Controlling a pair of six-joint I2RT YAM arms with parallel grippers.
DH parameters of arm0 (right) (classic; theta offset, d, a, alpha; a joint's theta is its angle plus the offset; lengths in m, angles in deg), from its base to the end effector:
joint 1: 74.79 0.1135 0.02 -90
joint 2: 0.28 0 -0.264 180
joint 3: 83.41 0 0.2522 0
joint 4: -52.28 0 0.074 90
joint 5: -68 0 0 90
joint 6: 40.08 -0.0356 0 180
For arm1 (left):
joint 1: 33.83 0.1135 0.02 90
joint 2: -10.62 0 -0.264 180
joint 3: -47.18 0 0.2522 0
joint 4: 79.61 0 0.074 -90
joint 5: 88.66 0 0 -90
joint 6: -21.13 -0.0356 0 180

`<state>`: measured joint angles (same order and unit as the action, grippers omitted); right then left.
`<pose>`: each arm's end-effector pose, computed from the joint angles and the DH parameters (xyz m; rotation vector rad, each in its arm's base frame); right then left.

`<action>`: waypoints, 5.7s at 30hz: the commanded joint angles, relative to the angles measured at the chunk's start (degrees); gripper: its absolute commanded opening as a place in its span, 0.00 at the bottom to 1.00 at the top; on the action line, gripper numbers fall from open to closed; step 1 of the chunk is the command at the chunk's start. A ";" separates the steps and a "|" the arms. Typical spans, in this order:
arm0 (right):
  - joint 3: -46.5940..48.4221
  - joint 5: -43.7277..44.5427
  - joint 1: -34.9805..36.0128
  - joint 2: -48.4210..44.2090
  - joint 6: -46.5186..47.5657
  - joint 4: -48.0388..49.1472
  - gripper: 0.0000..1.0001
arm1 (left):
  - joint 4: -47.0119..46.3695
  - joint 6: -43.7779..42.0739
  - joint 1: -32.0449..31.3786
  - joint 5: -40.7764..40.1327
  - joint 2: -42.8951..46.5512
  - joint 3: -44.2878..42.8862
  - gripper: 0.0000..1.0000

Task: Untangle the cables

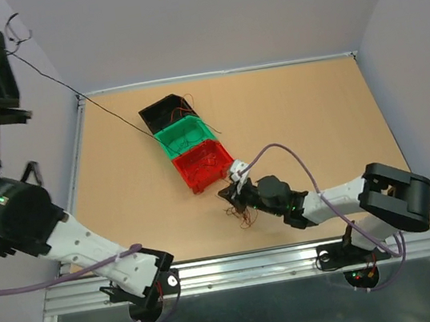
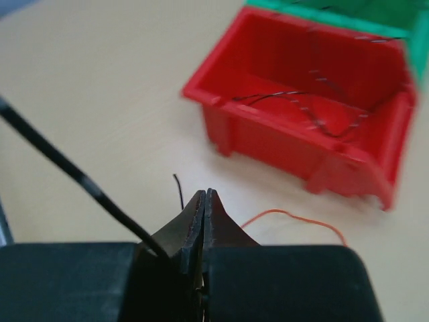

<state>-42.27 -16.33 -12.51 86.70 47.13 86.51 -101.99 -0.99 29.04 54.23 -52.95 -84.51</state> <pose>0.1375 0.2542 0.1742 -0.8438 1.6256 0.7262 0.0233 -0.0168 0.6794 0.3921 0.8360 -0.0771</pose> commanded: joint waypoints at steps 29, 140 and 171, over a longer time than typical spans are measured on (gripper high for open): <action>25.37 3.03 -26.16 -17.37 -16.82 -45.35 0.01 | -1.66 -83.51 -78.50 -10.34 -7.09 69.14 0.00; 29.31 29.05 -12.80 2.76 -16.29 -46.32 0.01 | 27.45 -100.22 -91.52 -21.23 -20.10 63.34 0.19; 11.21 34.05 -37.58 -8.65 -51.00 -45.35 0.21 | 21.11 -93.98 -78.69 -14.04 -15.17 70.47 0.00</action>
<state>-28.43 12.15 -48.68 82.81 4.95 39.97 -79.76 -94.69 -49.16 40.24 -68.28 -13.82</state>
